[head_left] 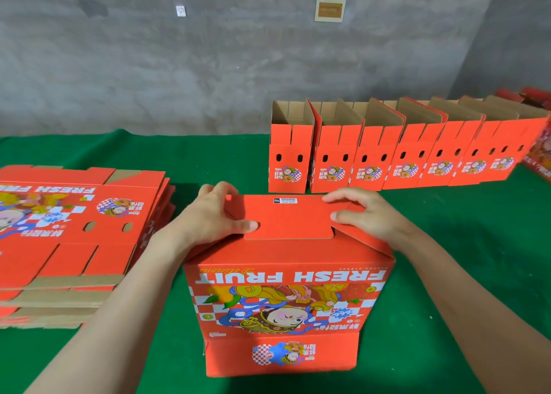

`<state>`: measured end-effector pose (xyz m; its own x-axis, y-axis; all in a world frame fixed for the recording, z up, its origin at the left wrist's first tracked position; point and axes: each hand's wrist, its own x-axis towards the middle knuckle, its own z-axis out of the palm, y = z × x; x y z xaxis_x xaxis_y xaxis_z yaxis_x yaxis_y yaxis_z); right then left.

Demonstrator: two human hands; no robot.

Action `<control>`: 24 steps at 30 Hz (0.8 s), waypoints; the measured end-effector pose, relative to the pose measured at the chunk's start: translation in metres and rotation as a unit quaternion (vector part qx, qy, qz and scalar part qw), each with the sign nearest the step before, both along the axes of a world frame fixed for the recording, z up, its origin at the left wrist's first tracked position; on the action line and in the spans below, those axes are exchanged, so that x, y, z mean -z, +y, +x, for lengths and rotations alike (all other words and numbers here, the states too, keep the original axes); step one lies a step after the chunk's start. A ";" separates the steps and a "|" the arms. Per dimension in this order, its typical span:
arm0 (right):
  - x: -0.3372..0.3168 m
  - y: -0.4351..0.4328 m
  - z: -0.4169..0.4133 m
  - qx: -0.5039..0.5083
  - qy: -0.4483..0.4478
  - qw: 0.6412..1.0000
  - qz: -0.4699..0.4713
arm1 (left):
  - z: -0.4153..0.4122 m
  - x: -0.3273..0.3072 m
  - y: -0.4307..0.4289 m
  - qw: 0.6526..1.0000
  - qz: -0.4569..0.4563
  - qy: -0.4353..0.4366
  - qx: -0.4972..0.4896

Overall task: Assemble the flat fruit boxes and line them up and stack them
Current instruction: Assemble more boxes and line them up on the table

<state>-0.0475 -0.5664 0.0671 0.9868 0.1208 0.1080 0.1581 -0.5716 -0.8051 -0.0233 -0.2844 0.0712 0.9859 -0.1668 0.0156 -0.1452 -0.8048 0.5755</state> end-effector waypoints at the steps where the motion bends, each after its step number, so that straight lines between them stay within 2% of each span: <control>1: -0.001 0.000 0.000 0.002 0.001 1.000 -0.017 | 0.000 -0.001 -0.001 1.000 0.014 0.002 -0.003; 5: 0.004 0.003 0.002 0.021 -0.017 0.989 -0.144 | 0.000 0.002 -0.008 0.998 0.066 0.015 -0.013; 12: 0.012 0.014 0.004 0.072 -0.022 0.965 -0.251 | -0.006 0.005 -0.017 0.991 0.130 -0.008 -0.032; 19: 0.013 0.019 0.003 0.076 -0.030 0.959 -0.272 | -0.006 0.006 -0.013 0.991 0.132 -0.015 -0.033; 24: 0.005 0.010 0.005 0.045 -0.013 0.980 -0.193 | 0.001 0.009 -0.004 0.997 0.080 0.007 -0.009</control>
